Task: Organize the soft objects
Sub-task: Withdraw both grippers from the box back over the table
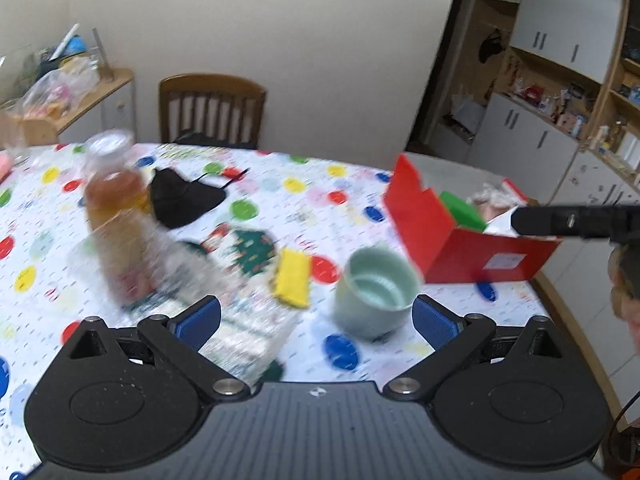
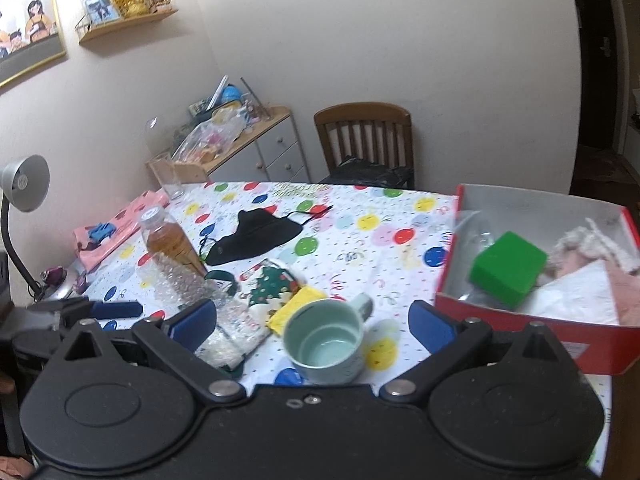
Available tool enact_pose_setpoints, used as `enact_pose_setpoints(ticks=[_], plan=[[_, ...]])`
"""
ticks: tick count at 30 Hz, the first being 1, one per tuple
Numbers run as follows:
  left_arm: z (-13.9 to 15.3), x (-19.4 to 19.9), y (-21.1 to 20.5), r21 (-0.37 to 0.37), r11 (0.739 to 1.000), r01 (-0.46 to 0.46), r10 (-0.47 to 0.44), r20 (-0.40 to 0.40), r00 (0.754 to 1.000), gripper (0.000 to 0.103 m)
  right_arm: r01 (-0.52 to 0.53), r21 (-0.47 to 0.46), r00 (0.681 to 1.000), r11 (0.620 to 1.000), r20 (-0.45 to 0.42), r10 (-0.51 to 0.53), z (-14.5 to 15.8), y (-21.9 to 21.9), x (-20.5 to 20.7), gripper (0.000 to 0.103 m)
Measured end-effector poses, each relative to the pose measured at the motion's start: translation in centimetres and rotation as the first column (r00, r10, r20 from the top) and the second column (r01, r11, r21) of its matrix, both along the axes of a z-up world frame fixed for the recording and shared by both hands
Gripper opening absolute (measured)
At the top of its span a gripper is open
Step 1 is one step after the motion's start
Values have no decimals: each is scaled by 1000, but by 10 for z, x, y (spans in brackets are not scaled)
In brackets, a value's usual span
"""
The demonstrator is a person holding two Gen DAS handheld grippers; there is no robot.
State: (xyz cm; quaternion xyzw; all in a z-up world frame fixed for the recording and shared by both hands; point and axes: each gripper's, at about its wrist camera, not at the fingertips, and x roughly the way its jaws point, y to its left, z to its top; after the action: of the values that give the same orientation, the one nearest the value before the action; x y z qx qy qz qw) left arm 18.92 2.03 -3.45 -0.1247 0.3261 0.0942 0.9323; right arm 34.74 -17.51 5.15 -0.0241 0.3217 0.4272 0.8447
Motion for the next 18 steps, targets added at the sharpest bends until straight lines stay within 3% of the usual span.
enact_pose_setpoints(ticks=[9, 14, 18], plan=[[-42, -14, 21, 74, 997, -23, 26, -47, 999, 102, -29, -51, 999, 998, -15, 29, -16, 56, -6, 102], [-61, -11, 26, 139, 990, 12, -3, -64, 998, 102, -39, -93, 999, 995, -3, 38, -18, 92, 3, 100], [-71, -8, 31, 150, 988, 35, -25, -70, 997, 102, -43, -122, 999, 992, -2, 43, -18, 123, 18, 98]])
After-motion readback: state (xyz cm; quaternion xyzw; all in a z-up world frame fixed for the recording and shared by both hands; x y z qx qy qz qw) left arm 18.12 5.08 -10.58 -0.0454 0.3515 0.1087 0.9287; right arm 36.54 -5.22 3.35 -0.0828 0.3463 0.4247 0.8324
